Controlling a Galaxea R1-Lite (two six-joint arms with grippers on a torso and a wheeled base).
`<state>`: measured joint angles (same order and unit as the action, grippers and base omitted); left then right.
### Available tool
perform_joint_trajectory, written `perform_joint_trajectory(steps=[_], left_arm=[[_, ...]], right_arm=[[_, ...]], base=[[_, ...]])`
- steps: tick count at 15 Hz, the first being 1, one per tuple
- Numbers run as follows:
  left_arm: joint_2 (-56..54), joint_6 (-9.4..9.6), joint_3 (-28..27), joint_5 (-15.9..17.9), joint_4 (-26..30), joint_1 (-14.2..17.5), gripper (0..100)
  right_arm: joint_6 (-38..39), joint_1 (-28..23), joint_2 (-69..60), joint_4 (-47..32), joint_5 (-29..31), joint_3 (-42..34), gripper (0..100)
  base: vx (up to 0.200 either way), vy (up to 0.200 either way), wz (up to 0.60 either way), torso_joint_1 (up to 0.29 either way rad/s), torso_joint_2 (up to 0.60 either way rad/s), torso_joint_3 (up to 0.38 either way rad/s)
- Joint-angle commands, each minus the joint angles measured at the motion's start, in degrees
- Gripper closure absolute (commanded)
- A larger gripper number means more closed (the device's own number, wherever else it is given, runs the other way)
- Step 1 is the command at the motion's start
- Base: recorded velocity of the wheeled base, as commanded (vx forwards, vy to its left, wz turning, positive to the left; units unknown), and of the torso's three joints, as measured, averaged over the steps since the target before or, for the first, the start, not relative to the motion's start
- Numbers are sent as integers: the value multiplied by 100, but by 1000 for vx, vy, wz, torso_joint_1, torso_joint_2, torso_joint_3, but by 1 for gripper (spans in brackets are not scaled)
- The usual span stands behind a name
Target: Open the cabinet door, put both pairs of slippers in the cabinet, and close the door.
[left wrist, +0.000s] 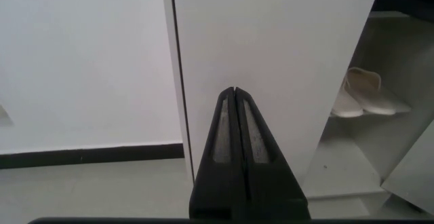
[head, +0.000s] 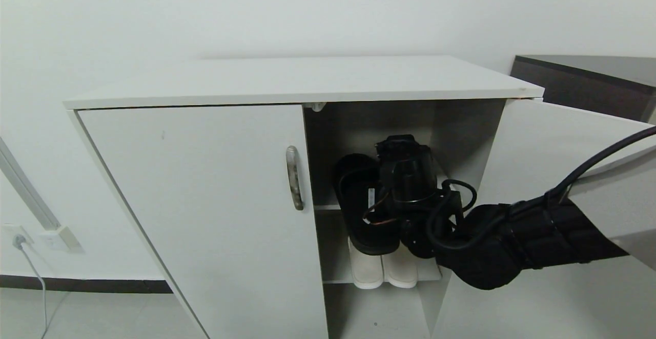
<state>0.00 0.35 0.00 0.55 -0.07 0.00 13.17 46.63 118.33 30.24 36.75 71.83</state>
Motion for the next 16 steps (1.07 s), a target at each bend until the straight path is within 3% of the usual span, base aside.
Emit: perform_joint_trajectory(steps=[1, 8, 16], left_arm=[[0, 0, 0, 7, -1, 0, 100], [0, 0, 0, -2, -1, 0, 100], [0, 0, 0, -11, -1, 0, 100]], right_arm=[[28, -154, 208, -379, -46, 560, 100], [11, -400, 867, -1478, 25, 2336, 100], [55, -646, 1262, -1627, 16, 2740, 100]], base=[[0, 0, 0, 0, 0, 0], [0, 0, 0, 0, 0, 0], [0, 0, 0, 0, 0, 0]])
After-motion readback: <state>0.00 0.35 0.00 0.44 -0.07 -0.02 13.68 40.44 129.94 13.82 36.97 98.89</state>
